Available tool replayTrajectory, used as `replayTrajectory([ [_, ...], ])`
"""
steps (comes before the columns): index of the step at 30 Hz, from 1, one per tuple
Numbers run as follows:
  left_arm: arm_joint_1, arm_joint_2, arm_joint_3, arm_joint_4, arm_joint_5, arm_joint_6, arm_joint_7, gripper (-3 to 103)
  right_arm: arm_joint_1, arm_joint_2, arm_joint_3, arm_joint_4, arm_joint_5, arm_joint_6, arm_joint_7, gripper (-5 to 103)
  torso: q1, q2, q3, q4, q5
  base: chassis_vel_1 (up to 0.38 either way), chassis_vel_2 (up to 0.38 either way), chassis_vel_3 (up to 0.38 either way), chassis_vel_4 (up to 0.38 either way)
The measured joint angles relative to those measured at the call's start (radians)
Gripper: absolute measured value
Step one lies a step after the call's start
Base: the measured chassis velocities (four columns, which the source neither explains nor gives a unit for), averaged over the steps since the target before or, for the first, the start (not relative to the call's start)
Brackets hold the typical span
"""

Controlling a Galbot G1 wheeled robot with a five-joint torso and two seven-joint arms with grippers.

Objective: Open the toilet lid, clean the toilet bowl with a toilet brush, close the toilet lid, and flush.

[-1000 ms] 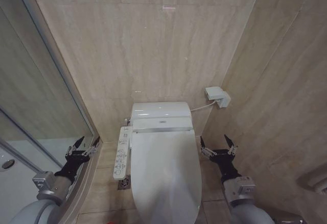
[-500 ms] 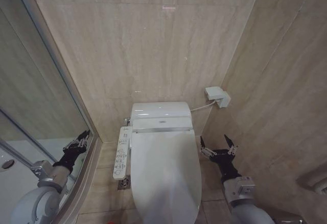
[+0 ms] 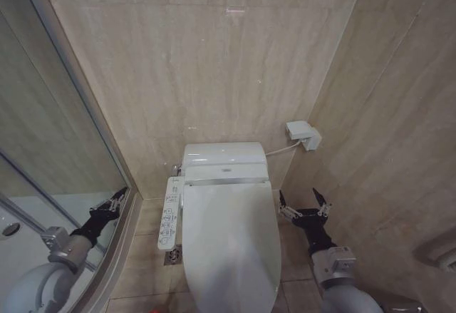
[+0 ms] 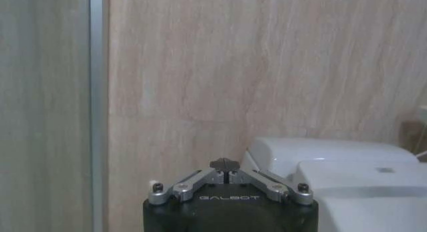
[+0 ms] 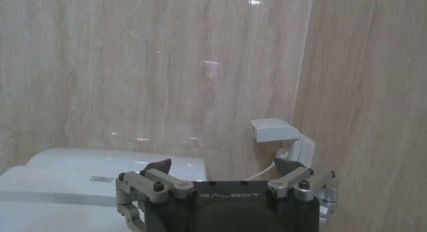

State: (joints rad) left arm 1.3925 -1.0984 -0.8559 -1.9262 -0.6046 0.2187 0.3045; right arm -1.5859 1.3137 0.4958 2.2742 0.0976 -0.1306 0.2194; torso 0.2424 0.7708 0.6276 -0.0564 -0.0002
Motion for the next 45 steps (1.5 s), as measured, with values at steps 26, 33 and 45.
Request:
replayTrajectory([
  [26,-0.147,0.059,0.106,0.249,-0.054,-0.194,-0.065,0,0.000,0.000,0.000,0.000,0.000,0.000,0.000,100,0.000,0.000,0.000,0.0000,0.0004,0.000,0.000,0.000,0.000],
  [33,-0.188,-0.006,0.174,0.240,-0.049,-0.169,-0.204,0,0.000,0.000,0.000,0.000,0.000,0.000,0.000,100,0.000,0.000,0.000,-0.0001,0.0003,0.000,0.000,0.000,0.000],
  [45,-0.313,0.003,0.293,0.272,-0.066,-0.137,-0.225,0,0.000,0.000,0.000,0.000,0.000,0.000,0.000,100,0.000,0.000,0.000,-0.0002,0.0002,0.000,0.000,0.000,0.000],
])
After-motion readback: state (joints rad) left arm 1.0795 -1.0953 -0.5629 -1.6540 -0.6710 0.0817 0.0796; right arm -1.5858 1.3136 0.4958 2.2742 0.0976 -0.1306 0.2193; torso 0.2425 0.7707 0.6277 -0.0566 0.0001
